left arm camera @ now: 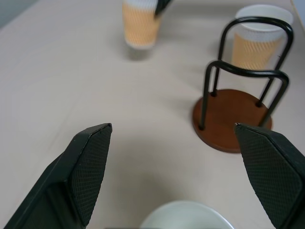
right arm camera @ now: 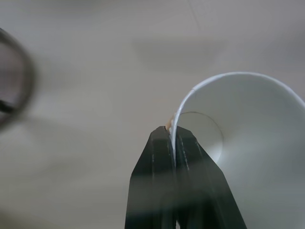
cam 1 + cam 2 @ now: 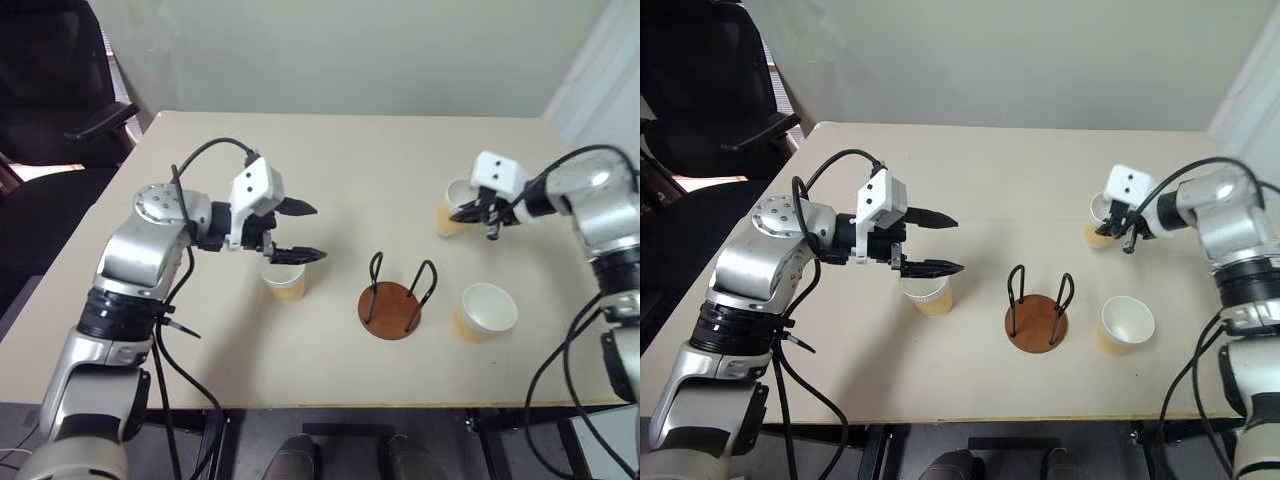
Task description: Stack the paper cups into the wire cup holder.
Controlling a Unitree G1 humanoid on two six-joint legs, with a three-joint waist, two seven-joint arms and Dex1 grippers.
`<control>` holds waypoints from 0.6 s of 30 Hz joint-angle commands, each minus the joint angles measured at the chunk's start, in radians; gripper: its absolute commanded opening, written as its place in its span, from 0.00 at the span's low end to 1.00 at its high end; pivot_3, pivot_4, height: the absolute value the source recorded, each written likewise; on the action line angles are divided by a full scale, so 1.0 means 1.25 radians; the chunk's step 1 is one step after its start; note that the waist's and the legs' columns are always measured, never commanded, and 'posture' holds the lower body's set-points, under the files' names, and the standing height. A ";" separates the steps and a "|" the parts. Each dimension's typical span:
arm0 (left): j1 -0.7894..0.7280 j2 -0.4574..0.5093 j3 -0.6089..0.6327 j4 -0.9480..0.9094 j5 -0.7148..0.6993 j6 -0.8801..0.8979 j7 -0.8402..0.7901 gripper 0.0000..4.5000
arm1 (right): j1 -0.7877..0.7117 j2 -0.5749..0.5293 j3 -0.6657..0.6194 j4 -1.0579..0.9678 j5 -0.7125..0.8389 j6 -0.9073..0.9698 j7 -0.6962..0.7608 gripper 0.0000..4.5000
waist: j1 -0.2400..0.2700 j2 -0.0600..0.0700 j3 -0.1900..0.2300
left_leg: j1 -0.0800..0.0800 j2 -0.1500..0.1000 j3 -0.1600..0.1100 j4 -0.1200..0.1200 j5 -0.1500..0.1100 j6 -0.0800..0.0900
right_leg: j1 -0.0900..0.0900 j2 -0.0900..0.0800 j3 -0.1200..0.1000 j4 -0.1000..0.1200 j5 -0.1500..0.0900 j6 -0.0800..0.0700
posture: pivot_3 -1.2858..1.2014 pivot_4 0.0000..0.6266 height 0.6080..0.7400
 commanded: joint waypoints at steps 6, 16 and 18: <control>0.006 0.045 0.008 -0.030 -0.024 -0.011 -0.065 0.98 | -0.095 -0.129 -0.088 -0.540 0.312 0.398 0.159 0.00 | -0.002 0.000 0.000 | 0.001 0.000 0.000 -0.003 0.000 -0.002 | -0.001 0.001 0.000 0.000 -0.002 -0.002 | 0.52 0.24 1.00; -0.016 0.029 -0.008 -0.004 -0.003 -0.027 -0.061 0.98 | -0.045 -0.122 -0.019 -0.570 0.291 0.354 0.111 0.00 | -0.002 0.000 0.000 | 0.002 0.000 -0.002 0.001 0.003 -0.001 | 0.000 0.001 0.000 0.003 -0.003 -0.007 | 0.52 0.24 1.00; -0.016 0.031 -0.008 -0.005 -0.002 -0.026 -0.060 0.98 | -0.033 -0.123 -0.012 -0.570 0.290 0.342 0.110 0.00 | -0.002 0.000 0.000 | 0.002 0.001 -0.002 0.001 0.003 -0.001 | 0.000 0.001 0.000 0.003 -0.001 -0.005 | 0.52 0.24 1.00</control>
